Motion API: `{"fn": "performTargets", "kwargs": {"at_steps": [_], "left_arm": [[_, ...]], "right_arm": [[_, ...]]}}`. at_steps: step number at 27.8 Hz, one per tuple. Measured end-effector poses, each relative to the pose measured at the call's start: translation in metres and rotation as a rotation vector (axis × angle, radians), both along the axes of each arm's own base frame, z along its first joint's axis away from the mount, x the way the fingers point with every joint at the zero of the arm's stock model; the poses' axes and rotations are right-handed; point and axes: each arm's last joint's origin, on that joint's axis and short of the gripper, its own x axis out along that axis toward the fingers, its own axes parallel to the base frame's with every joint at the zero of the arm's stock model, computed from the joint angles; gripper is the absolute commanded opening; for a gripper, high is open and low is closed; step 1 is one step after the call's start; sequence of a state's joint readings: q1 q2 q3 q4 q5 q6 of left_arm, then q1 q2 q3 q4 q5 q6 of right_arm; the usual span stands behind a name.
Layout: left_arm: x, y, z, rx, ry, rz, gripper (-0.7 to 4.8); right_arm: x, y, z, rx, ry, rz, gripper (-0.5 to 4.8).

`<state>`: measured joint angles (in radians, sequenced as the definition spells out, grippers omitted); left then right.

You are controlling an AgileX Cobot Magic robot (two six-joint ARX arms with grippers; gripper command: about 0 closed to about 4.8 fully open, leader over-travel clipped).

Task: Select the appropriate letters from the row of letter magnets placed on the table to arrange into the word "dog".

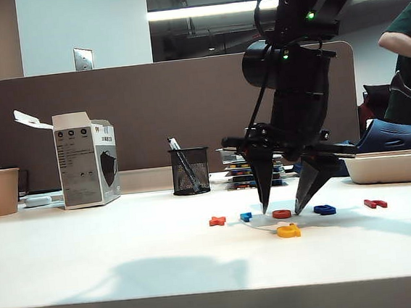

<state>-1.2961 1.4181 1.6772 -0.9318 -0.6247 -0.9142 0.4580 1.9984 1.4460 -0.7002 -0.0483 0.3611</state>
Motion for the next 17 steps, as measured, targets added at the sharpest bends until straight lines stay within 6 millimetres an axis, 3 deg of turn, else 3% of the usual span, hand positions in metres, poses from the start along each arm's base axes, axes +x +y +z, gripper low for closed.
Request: {"fn": "performTargets", "kwargs": {"at_steps": [17], "left_arm": [[0.0, 0.0, 0.0, 0.0, 0.0, 0.0, -0.06]], "right_arm": [[-0.0035, 0.0063, -0.0017, -0.035, 0.004, 0.014, 2.06]]}}
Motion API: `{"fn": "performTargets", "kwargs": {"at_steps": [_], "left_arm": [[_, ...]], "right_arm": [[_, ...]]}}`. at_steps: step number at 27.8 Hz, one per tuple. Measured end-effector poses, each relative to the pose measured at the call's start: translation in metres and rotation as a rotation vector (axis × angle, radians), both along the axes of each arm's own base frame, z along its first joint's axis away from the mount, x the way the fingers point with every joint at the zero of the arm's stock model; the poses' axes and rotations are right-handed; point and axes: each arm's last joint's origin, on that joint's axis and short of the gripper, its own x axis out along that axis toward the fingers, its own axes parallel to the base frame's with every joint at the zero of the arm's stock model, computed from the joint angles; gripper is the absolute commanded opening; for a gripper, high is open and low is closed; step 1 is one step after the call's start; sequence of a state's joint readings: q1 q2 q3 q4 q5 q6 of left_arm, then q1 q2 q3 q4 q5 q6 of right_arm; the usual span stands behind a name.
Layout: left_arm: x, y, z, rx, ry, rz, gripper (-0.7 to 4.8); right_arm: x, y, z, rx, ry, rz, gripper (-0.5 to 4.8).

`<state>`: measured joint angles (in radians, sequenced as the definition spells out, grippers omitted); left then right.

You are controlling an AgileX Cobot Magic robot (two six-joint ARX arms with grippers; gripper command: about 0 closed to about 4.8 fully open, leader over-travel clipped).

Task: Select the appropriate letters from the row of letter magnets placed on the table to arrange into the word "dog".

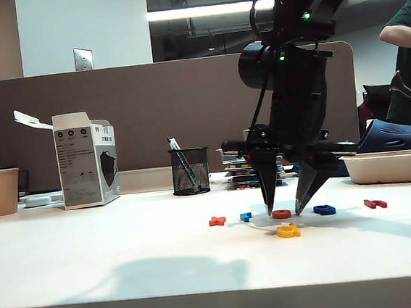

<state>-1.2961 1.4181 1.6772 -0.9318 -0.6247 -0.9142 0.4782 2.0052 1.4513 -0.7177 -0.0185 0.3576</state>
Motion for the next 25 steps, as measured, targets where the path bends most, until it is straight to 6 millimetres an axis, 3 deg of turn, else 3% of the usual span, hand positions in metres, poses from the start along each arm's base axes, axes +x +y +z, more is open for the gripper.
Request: {"fn": "performTargets", "kwargs": {"at_steps": [25], "left_arm": [[0.0001, 0.0, 0.0, 0.0, 0.0, 0.0, -0.06]], "right_arm": [[-0.0021, 0.0077, -0.0063, -0.033, 0.004, 0.014, 1.82]]}}
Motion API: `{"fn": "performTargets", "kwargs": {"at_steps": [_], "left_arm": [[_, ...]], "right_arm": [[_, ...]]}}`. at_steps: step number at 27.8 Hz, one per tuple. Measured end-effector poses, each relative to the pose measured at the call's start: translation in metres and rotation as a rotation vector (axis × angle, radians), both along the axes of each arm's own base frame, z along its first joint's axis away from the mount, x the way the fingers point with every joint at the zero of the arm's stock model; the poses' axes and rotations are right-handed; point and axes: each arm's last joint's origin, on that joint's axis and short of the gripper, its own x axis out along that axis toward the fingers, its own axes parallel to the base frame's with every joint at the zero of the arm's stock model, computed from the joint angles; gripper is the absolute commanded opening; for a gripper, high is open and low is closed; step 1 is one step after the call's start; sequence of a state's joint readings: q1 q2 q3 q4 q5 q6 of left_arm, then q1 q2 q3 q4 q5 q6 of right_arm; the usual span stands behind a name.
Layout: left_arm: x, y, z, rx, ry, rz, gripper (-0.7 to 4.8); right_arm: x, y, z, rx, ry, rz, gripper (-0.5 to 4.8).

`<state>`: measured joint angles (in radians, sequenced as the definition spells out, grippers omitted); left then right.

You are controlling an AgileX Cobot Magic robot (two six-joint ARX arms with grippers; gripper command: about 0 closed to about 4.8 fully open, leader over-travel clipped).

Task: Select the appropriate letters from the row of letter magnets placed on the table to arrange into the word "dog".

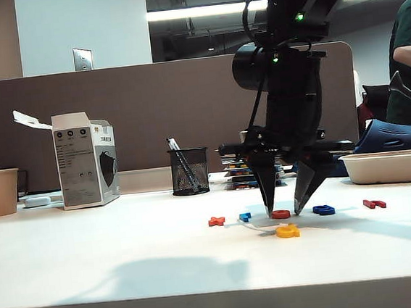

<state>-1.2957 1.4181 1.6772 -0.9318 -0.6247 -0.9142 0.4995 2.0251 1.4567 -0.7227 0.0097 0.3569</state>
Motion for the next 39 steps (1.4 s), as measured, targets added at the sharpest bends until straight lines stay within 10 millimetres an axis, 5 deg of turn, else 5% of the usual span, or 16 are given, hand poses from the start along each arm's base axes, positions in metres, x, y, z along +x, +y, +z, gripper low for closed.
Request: {"fn": "performTargets", "kwargs": {"at_steps": [2, 10, 27, 39], "left_arm": [[0.0, 0.0, 0.0, 0.0, 0.0, 0.0, -0.06], [0.0, 0.0, 0.0, 0.0, 0.0, 0.0, -0.06], [0.0, 0.0, 0.0, 0.0, 0.0, 0.001, -0.06], [0.0, 0.0, 0.0, 0.0, 0.0, 0.0, -0.06]], "right_arm": [[0.0, 0.0, 0.0, 0.0, 0.0, 0.0, 1.47], [0.0, 0.001, 0.0, 0.011, 0.002, 0.004, 1.42], [-0.015, -0.006, 0.009, -0.018, 0.084, 0.048, 1.44], [-0.008, -0.001, 0.01, 0.047, 0.019, 0.06, 1.8]]}}
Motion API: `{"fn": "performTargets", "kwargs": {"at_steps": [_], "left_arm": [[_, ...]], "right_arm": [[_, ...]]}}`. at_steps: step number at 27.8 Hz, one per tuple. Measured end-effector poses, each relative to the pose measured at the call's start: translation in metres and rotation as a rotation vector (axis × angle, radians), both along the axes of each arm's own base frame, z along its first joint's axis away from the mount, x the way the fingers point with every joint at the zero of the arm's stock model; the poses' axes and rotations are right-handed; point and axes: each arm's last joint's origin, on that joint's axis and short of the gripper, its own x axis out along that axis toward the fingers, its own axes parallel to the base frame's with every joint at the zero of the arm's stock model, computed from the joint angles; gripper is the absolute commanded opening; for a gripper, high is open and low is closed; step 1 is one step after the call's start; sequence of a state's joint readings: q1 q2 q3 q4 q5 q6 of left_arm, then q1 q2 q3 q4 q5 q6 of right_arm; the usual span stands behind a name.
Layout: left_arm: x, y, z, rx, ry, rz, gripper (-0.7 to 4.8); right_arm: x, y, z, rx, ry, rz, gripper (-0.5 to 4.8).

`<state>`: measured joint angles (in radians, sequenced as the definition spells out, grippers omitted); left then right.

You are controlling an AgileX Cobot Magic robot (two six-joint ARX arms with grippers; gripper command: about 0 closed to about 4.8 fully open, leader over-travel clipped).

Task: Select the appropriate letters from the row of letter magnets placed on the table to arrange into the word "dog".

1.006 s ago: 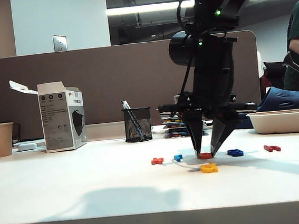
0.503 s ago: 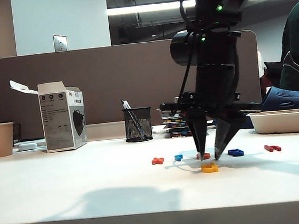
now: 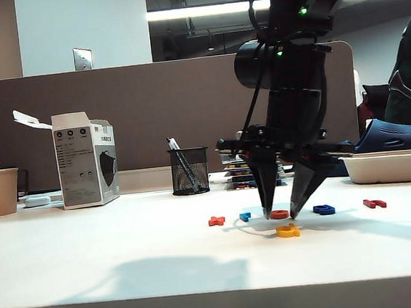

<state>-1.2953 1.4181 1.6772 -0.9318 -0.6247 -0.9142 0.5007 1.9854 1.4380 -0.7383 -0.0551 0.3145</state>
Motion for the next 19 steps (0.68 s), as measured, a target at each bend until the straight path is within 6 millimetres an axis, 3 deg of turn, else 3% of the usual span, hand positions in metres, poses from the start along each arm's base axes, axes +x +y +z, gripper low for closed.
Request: {"fn": "performTargets", "kwargs": {"at_steps": [19], "left_arm": [[0.0, 0.0, 0.0, 0.0, 0.0, 0.0, -0.06]], "right_arm": [[0.011, 0.004, -0.01, -0.015, -0.054, -0.012, 1.79]]}}
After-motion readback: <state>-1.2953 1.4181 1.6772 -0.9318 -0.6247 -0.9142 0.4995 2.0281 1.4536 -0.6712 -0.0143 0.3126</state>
